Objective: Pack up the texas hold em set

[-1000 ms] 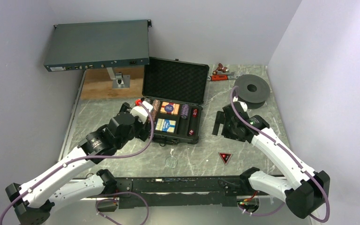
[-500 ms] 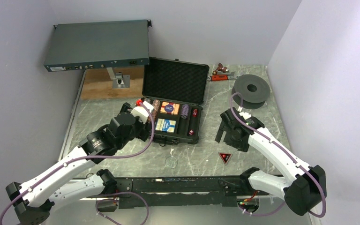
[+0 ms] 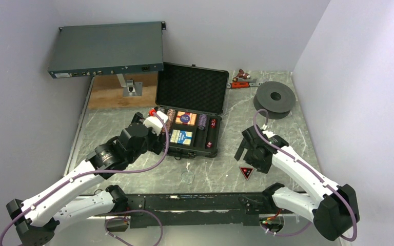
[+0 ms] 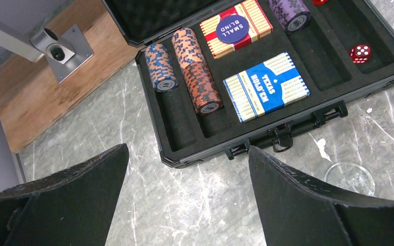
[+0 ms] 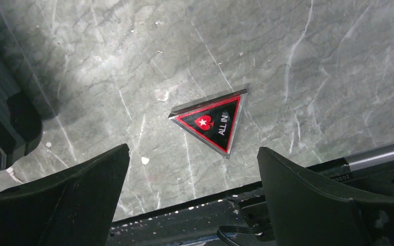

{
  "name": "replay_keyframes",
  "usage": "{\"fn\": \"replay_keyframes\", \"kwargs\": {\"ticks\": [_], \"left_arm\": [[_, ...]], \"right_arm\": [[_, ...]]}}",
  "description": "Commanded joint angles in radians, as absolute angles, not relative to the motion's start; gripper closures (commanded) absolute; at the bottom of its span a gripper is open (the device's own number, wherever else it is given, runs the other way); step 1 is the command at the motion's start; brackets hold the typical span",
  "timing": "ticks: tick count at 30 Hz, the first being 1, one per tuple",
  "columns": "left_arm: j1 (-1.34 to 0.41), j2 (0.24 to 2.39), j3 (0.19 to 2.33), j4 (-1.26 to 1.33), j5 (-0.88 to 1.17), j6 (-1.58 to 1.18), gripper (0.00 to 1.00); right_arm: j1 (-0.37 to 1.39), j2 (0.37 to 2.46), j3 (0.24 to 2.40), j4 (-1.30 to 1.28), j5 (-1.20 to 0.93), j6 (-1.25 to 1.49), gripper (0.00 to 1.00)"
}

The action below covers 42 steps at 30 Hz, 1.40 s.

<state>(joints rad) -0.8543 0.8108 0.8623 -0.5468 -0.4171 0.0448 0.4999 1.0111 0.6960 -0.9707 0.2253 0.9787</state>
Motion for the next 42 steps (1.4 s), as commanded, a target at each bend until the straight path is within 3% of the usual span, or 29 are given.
{"fn": "replay_keyframes", "kwargs": {"ticks": [1,24,42], "left_arm": [[-0.858,0.802,0.896,-0.541,-0.431,0.045,0.07],[-0.858,0.802,0.894,-0.538,-0.435,0.043,0.07],[-0.858,0.808,0.897,-0.542,-0.438,0.041,0.08]], "right_arm": [[0.502,1.041,0.646,-0.915,0.216,1.055,0.00],[0.476,1.251,0.625,-0.801,0.231,1.032,0.00],[0.469,1.213,0.580,-0.788,0.227,1.032,0.04]]}}
